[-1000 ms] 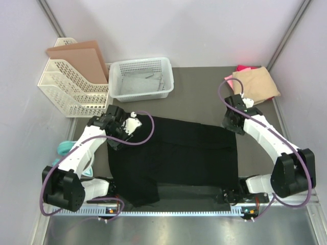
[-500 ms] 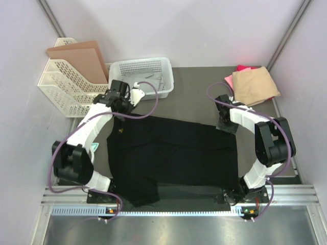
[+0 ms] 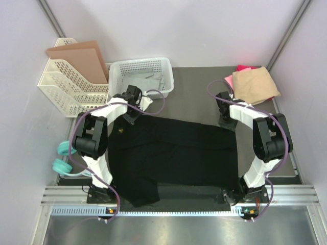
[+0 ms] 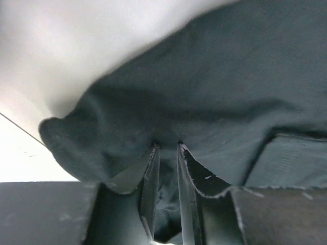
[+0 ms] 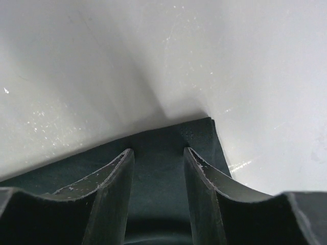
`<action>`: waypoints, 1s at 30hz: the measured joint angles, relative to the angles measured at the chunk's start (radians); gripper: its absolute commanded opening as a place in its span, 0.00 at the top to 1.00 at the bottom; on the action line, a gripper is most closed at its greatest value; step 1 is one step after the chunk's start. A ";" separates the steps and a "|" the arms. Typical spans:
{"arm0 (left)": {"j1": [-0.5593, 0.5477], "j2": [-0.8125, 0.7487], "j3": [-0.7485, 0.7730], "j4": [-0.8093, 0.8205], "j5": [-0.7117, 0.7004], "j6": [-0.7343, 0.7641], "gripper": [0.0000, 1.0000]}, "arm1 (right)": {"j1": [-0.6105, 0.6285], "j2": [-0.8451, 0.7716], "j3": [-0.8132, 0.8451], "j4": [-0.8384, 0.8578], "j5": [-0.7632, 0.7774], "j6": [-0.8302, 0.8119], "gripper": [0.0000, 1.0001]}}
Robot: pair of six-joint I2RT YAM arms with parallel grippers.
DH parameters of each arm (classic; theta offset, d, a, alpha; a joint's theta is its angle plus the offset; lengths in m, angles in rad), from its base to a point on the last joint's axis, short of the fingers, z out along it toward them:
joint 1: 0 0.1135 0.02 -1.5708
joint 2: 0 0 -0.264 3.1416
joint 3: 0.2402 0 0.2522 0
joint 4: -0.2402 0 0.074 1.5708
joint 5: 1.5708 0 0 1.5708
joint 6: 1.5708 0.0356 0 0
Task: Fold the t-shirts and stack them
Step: Fold the flattened tshirt in 1/3 of the way
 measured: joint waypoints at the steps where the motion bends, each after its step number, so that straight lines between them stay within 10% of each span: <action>1: 0.000 0.000 -0.017 0.012 -0.012 0.002 0.75 | -0.003 0.000 0.000 0.002 -0.002 -0.002 0.57; 19: 0.250 -0.147 -0.277 0.107 -0.021 0.102 0.76 | -0.107 0.080 0.093 0.029 -0.008 -0.054 0.61; 30: 0.234 -0.185 -0.057 -0.079 0.052 0.060 0.71 | -0.102 0.099 0.156 0.003 0.003 -0.063 0.59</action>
